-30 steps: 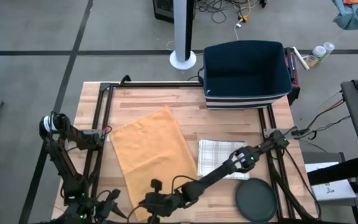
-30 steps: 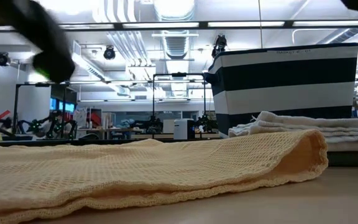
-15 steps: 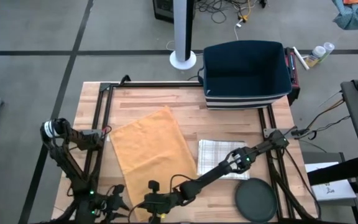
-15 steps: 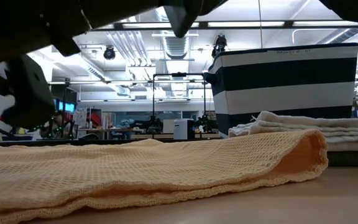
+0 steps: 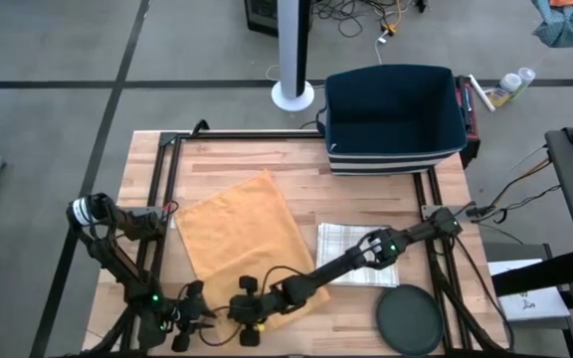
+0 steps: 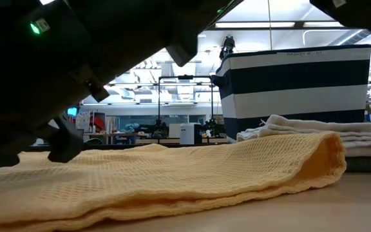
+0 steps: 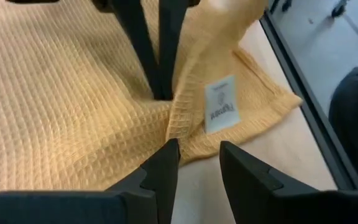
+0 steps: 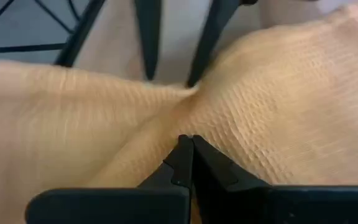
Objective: Fold kitchen towel into neat rectangle
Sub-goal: Fold the orange towel
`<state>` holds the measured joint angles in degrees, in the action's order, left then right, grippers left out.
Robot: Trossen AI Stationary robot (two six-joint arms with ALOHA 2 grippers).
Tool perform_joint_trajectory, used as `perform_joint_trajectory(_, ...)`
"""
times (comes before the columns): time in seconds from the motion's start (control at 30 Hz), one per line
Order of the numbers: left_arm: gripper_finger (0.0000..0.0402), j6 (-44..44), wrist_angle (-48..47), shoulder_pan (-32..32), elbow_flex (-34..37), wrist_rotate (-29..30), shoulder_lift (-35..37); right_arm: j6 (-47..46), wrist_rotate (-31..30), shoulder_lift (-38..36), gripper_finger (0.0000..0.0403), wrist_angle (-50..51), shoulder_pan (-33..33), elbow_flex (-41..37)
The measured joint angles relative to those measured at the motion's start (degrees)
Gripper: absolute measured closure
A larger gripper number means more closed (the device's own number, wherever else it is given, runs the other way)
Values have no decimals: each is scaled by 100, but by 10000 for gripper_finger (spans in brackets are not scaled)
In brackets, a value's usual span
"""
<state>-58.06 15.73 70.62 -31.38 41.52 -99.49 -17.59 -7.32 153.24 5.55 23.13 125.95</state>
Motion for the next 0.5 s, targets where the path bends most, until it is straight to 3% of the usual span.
perform_joint_trajectory(0.27, 288, 424, 181, 125, -302, 467, 29, 180, -207, -288, 400, 251, 352, 807)
perform_joint_trajectory(0.5, 288, 538, 132, 123, -586, 474, -56, 68, -1151, -190, 400, 343, 691, 752)
